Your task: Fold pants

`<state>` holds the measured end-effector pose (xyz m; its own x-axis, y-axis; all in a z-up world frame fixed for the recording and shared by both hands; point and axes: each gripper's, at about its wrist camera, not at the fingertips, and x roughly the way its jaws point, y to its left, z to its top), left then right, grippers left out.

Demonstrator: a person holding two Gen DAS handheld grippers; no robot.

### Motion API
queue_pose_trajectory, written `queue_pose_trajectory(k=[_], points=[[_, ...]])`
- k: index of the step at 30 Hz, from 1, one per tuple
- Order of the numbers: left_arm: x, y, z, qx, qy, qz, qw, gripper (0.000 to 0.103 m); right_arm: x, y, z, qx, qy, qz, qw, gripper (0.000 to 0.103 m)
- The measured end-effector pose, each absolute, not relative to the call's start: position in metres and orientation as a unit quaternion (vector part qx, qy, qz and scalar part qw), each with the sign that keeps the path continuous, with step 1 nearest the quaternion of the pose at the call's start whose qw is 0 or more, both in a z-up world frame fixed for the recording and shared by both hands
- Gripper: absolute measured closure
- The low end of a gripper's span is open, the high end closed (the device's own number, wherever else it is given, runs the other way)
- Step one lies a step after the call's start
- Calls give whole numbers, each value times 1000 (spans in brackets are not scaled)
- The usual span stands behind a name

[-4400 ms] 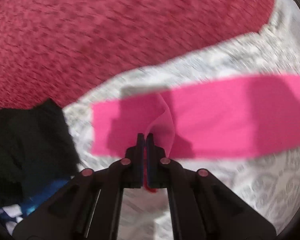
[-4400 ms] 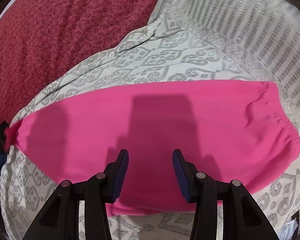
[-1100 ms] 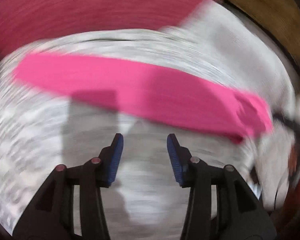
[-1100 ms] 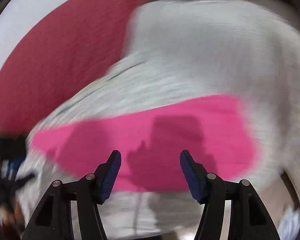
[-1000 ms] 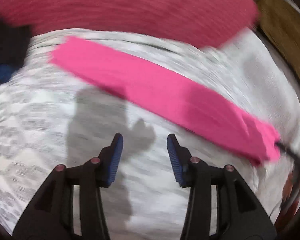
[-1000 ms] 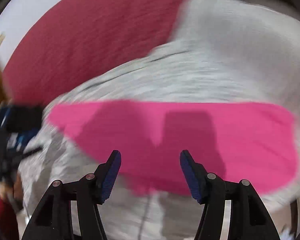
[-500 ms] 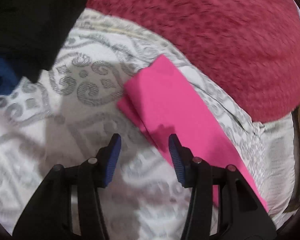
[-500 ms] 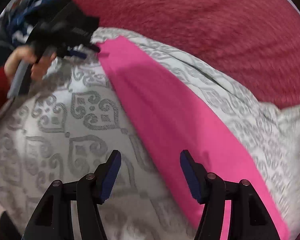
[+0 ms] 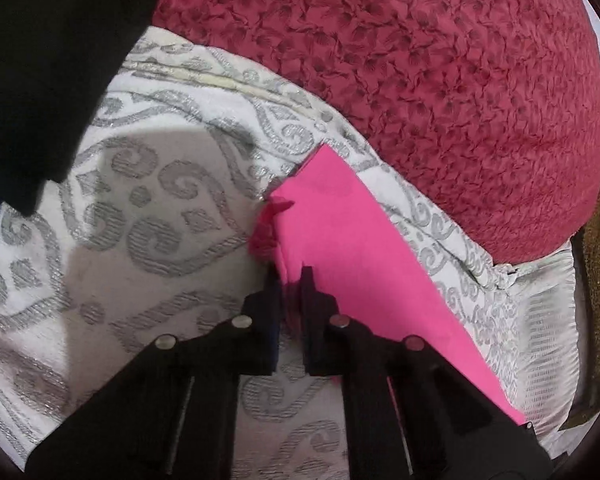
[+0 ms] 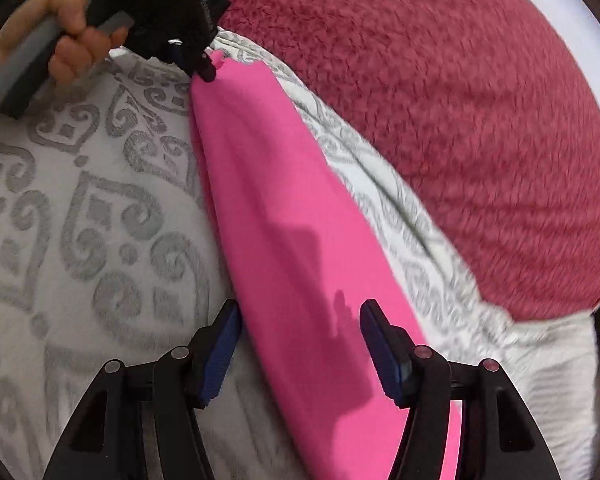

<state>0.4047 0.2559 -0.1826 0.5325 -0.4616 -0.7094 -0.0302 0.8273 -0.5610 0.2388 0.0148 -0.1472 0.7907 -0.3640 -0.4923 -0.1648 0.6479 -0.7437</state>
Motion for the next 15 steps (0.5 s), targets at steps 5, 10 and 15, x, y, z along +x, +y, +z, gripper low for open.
queue_pose_trajectory(k=[5,10,15], points=[[396,262,-165,-278,434,-142,845,96,258,21,-146,-393,337,-41,854,100],[381,273,-131,-294,399,-152,855,96,245,13,-102,-318,334,-7,888,100],[340,285,-96,-276,387,-156,866,96,211,18,-60,-273,345,65,896,99]])
